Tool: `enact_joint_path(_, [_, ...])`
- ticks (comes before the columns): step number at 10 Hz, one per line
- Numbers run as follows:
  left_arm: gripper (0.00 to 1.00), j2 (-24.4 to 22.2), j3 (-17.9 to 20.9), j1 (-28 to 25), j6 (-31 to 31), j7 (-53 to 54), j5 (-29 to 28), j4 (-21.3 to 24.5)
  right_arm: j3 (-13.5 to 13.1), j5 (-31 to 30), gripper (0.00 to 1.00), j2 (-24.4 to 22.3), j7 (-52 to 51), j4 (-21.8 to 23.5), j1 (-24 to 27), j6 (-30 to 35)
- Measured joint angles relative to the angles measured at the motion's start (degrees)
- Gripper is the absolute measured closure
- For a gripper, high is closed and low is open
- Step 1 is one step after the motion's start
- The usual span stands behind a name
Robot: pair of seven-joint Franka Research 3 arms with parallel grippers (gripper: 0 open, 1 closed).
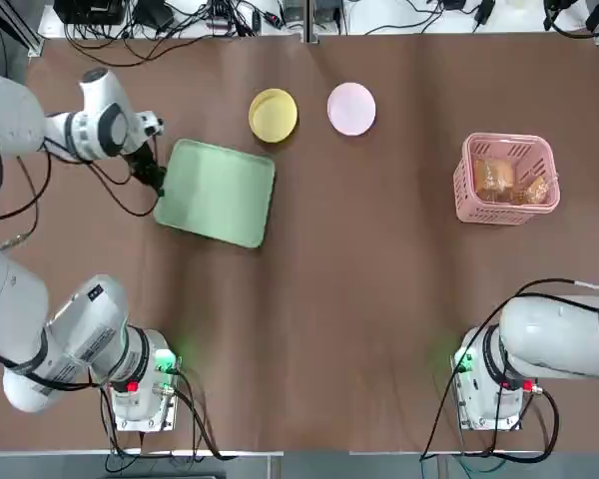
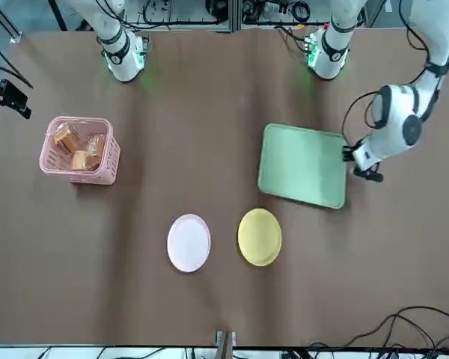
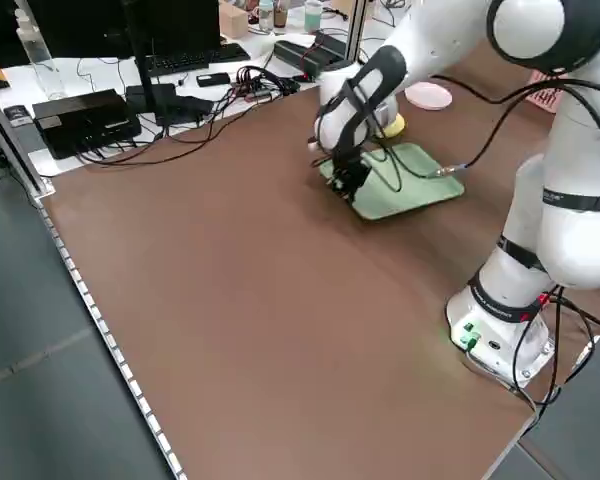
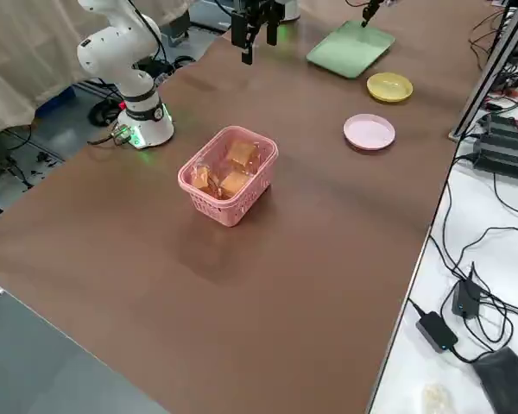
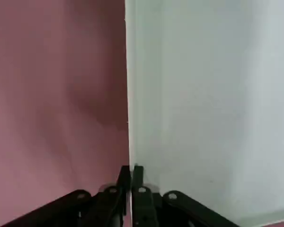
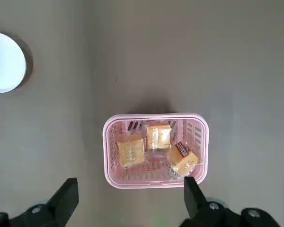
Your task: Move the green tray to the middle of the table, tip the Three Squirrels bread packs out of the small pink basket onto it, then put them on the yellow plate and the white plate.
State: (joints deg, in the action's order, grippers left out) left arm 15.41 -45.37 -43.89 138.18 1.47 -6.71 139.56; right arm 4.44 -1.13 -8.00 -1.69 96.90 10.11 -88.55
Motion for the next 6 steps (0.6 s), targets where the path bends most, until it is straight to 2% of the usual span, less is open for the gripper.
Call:
enact_joint_path(2, [0.94,1.5,-9.0,0.7,0.0,-12.6,0.0,0.0,0.0,0.0,0.01,0.0,0.0,0.0,0.0,0.0])
enact_joint_path(3, [0.94,1.9,-12.3,1.0,0.0,-16.9,0.0,0.0,0.0,0.0,0.01,0.0,0.0,0.0,0.0,0.1])
enact_joint_path(4, [0.94,2.1,-14.4,1.9,0.0,-20.7,0.0,-0.2,0.0,0.0,0.01,0.0,0.0,0.0,0.0,0.1])
enact_joint_path(6, [0.94,3.6,-15.1,8.0,0.1,-27.7,0.0,-2.2,0.0,0.0,0.01,0.0,0.0,0.0,0.0,0.1])
